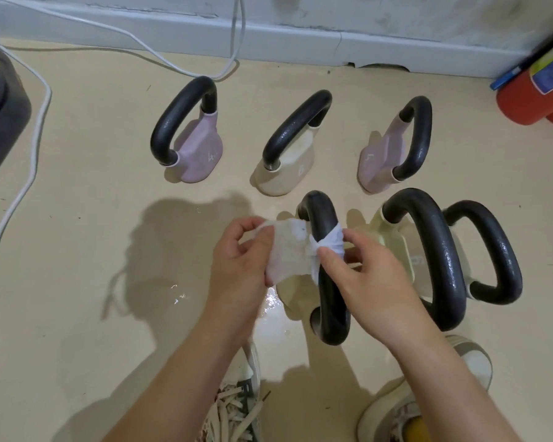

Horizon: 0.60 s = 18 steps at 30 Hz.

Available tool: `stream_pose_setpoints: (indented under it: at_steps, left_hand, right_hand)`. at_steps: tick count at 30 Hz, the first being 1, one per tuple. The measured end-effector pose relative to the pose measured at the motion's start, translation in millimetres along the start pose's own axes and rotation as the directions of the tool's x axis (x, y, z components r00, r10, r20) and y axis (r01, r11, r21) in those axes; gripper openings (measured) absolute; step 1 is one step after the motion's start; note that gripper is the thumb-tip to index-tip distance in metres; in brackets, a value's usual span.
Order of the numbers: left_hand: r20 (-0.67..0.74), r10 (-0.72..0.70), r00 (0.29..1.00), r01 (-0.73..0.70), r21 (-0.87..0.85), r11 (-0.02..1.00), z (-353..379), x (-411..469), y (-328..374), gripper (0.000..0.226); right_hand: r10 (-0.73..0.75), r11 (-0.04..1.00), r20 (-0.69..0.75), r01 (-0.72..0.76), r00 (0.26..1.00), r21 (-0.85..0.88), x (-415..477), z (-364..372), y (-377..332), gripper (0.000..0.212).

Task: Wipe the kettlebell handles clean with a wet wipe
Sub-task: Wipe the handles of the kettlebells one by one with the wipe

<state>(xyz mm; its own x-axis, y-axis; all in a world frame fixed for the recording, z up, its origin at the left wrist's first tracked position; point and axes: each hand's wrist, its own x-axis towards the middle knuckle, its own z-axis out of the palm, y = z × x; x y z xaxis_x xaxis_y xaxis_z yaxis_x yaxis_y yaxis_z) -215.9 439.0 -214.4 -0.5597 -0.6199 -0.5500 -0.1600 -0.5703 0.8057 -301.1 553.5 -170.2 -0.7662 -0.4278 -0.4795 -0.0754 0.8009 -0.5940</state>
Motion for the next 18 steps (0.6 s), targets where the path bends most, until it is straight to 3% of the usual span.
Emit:
stream_pose_setpoints:
  at_steps: [2, 4, 7, 8, 10, 11, 13, 15, 18]
  left_hand:
    - [0.108, 0.094, 0.99, -0.109, 0.144, 0.983, 13, -6, 11, 0.005]
    - [0.26, 0.148, 0.954, -0.225, 0.298, 0.928, 30, -6, 15, 0.005]
    - [0.462, 0.069, 0.884, -0.339, 0.533, 0.775, 48, -3, 23, 0.022]
    - [0.509, 0.036, 0.86, -0.376, 0.583, 0.72, 49, -1, 26, 0.027]
    - [0.595, 0.055, 0.801, -0.518, 0.645, 0.561, 52, 0, 31, 0.032]
    - [0.648, 0.078, 0.757, -0.597, 0.639, 0.486, 53, 0, 32, 0.037]
    - [0.737, 0.09, 0.67, -0.697, 0.584, 0.416, 55, -1, 33, 0.053]
    - [0.758, 0.094, 0.645, -0.694, 0.531, 0.485, 51, 3, 30, 0.064]
    - [0.646, 0.126, 0.753, -0.487, 0.418, 0.767, 37, -1, 26, 0.061]
  right_hand:
    - [-0.111, 0.986, -0.113, 0.095, 0.987, -0.135, -2, 6, 1, 0.018]
    - [-0.176, 0.977, -0.144, 0.155, 0.974, -0.15, -2, 12, 6, 0.008]
    - [-0.111, 0.971, 0.023, 0.104, 0.994, 0.213, -1, -3, 18, 0.02]
    - [-0.077, 0.919, 0.101, 0.031, 0.992, 0.393, -1, -13, 20, 0.027]
    - [0.013, 0.707, 0.231, -0.172, 0.973, 0.686, 2, -30, 25, 0.031]
    - [0.034, 0.629, 0.266, -0.227, 0.963, 0.743, 4, -34, 27, 0.031]
    - [0.025, 0.653, 0.285, -0.231, 0.958, 0.722, 10, -33, 27, 0.034]
    - [0.018, 0.691, 0.244, -0.188, 0.97, 0.698, 15, -24, 24, 0.037]
    - [0.051, 0.631, 0.157, -0.154, 0.986, 0.761, 21, -11, 22, 0.022]
